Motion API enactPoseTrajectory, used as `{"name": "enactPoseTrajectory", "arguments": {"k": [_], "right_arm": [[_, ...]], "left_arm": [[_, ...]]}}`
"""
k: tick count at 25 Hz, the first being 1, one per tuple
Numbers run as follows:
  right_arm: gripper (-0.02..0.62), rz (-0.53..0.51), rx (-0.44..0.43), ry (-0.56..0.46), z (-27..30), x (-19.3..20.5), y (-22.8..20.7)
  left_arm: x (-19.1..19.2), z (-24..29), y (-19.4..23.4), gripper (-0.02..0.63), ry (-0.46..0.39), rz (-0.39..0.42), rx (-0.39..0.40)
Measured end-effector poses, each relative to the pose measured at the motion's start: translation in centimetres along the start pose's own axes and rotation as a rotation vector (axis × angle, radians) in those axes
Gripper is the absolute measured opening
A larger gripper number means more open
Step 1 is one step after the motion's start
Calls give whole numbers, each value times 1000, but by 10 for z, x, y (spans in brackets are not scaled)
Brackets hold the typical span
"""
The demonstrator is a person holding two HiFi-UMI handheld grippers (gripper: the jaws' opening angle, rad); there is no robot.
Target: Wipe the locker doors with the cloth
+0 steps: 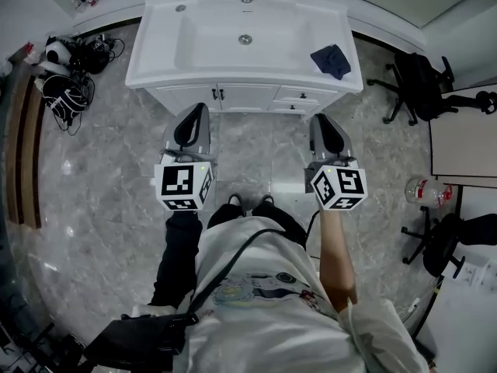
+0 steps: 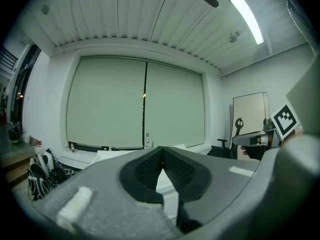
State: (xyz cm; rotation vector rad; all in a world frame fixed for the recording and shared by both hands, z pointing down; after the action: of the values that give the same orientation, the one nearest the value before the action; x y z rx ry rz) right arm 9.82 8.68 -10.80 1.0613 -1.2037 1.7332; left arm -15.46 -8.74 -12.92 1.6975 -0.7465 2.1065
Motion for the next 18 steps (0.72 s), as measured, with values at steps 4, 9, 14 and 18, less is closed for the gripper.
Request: {"name": "enactPoseTrajectory", "arguments": {"k": [4, 9, 14, 18], "right_arm": [[46, 5, 8, 9, 6, 8, 8], [54, 2, 7, 43, 23, 13, 1], [66, 5, -10, 75, 65, 12, -31], [69, 8, -24, 98, 110, 4, -71]], "left_arm": [[7, 0, 9, 1, 6, 4, 18], [15, 16, 11, 2, 16, -12, 24], [22, 57, 10, 2, 35, -13, 21], [19, 105, 8, 25, 50, 1, 14]]}}
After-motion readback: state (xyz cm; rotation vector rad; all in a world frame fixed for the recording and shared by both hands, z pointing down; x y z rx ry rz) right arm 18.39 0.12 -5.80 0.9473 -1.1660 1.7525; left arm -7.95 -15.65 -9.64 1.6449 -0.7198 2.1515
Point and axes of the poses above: the fingertips, and each gripper's own axes: z forward along the fingers, y to its left, x out of its underside, the point moved 8 cm from there along -z, backward along the fingers, and after that the axes turned 13 degrees about z, right-handed, at the moved point
